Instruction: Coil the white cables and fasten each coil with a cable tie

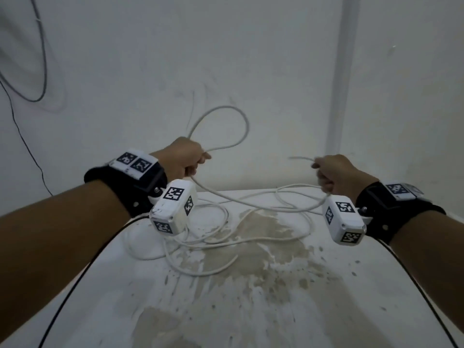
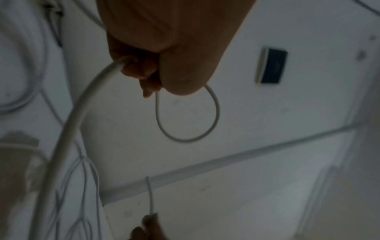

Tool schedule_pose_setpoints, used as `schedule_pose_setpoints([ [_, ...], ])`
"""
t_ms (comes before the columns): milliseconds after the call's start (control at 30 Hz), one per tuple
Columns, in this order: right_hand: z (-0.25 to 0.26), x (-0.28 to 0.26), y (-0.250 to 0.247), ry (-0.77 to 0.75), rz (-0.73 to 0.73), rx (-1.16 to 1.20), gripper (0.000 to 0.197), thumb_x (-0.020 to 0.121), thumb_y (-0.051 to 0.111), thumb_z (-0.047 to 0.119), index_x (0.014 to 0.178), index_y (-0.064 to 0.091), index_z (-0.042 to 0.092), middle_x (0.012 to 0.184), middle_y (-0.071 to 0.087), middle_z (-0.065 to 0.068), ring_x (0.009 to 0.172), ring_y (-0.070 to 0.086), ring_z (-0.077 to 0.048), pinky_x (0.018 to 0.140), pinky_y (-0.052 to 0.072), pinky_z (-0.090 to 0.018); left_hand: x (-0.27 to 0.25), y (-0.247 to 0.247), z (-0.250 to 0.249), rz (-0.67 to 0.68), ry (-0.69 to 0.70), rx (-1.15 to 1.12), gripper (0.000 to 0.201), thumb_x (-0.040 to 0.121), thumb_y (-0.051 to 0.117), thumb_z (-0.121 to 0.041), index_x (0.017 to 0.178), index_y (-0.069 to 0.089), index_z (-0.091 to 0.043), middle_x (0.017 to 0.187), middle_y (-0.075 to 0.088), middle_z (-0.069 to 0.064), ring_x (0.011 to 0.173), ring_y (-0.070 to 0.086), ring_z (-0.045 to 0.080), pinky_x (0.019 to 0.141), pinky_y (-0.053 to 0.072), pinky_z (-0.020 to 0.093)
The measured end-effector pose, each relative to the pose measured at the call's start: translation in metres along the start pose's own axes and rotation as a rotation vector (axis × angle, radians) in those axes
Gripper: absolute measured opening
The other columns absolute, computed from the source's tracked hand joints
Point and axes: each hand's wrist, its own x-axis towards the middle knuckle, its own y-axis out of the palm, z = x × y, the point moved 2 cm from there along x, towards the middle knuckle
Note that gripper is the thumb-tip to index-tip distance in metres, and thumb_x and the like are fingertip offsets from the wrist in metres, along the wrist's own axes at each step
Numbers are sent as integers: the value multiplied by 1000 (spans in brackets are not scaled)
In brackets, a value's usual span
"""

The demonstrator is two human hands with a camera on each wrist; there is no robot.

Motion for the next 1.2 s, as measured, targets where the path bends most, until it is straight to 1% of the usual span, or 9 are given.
schedule_pose_setpoints([
  [167, 39, -40, 60, -365, 241, 226, 23, 97, 62, 36, 92, 51, 17, 53, 27, 6, 40, 20, -7, 37, 16, -17, -3, 2, -24, 276, 181, 598, 28, 97, 49, -12, 85, 74, -16, 84, 56, 8, 55, 34, 16, 48, 25, 25],
  [333, 62, -58, 102, -533, 414, -179, 28, 86, 73, 44, 85, 67, 16, 52, 33, 8, 44, 25, -12, 41, 20, -21, -13, 13, -18, 471, 366, 830, 30, 100, 49, -26, 85, 75, -22, 74, 58, -4, 63, 43, 18, 58, 36, 31],
  [500, 40, -8, 107, -283, 34, -634, 22, 91, 67, 25, 80, 56, 9, 90, 58, -13, 81, 53, -25, 67, 44, -32, -18, 9, -9, 458, 481, 771, 32, 105, 42, -24, 91, 70, -16, 70, 55, -8, 52, 46, 1, 56, 34, 16],
  [667, -7, 24, 60, -21, -10, -498, 35, 102, 44, 5, 132, 51, -12, 137, 54, -25, 126, 52, -37, 102, 40, -35, -5, -9, -3, 179, 475, 546, 30, 104, 41, -16, 89, 67, -14, 76, 59, -3, 61, 49, 5, 52, 34, 20],
  [767, -18, 29, 63, -24, -140, -33, 20, 98, 53, 14, 107, 62, -1, 92, 66, -20, 79, 66, -33, 66, 48, -35, 8, -18, 3, -14, 350, 318, 28, 102, 40, -8, 88, 64, -11, 81, 58, 4, 59, 46, 11, 49, 34, 24],
  [833, -10, 18, 73, -42, -196, 374, 27, 102, 48, 27, 83, 56, 9, 56, 44, -4, 39, 39, -17, 41, 28, -22, 13, -17, 5, -62, 308, 253, 29, 103, 38, -10, 87, 62, -11, 86, 59, 8, 60, 47, 14, 50, 35, 25],
  [900, 6, 5, 90, -109, -28, 586, 33, 104, 45, 32, 78, 49, 14, 49, 29, 3, 35, 21, -10, 38, 16, -17, 14, -10, 4, -29, 348, 252, 29, 103, 37, -13, 87, 62, -13, 84, 58, 4, 60, 48, 9, 49, 35, 23],
  [1067, 43, -40, 131, -217, 366, 308, 26, 103, 49, 36, 108, 57, 12, 52, 28, 4, 40, 21, -9, 37, 16, -20, 2, 10, -13, 86, 597, 333, 33, 106, 39, -24, 91, 67, -14, 70, 55, -3, 45, 45, -4, 44, 32, 10],
  [1200, 44, -36, 148, -341, 167, -69, 43, 102, 45, 46, 81, 60, 12, 55, 38, 1, 46, 34, -15, 40, 27, -22, 3, 12, -20, 85, 505, 188, 33, 106, 40, -26, 90, 66, -14, 67, 52, -2, 52, 42, 7, 50, 32, 22],
])
